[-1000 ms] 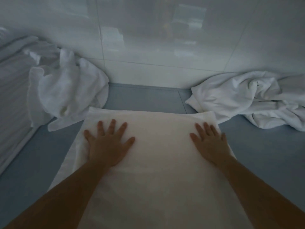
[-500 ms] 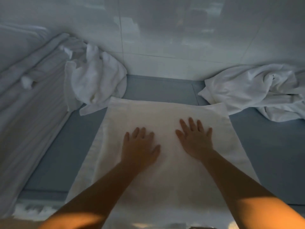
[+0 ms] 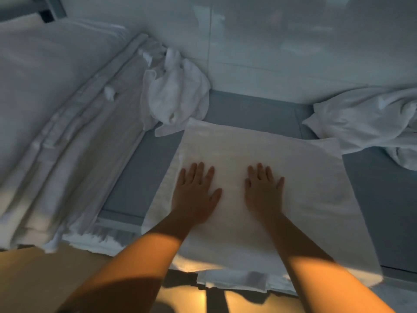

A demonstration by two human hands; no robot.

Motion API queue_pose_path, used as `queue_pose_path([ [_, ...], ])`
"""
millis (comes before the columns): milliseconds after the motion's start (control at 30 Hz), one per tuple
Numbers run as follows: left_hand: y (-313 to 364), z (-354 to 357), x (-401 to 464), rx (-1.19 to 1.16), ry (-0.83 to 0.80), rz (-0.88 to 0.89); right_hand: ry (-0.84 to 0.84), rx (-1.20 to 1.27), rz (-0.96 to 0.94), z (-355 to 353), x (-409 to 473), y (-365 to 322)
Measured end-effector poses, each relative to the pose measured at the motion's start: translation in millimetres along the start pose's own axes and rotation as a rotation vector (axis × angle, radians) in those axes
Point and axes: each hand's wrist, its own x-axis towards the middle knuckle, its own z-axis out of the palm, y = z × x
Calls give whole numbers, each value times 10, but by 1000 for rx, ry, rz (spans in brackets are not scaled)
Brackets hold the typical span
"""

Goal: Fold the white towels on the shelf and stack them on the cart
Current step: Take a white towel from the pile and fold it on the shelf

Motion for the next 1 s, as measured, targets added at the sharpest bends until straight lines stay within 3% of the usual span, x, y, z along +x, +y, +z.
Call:
queue_pose_path([
  [133,49,-122,-35,-6,-25,-5,37,55,-56,122,-295,-403],
  [233,-70,-228,-225,-29,8,-174,78,23,-14,151,-319,-467],
  [333,-171,-320,-484,-197,88,-282,76,-1,-7,156,-308,-485],
  [433,-158,-385,-570,-368,64,-330,73,-8,1,149,-327,-501],
  [633,31,-396,-599,-295,87,-217,69,-3,8,129,-337,-501],
  [800,101,-414,-610,-466,192,-136,72,-3,-7,136,-338,-485],
  [933,3,-451,-625,-655,104,-175,71,-3,-6,137,-338,-486],
  [1000,-102,-451,-651,-641,58,-189,68,0,1,132,-333,-491],
])
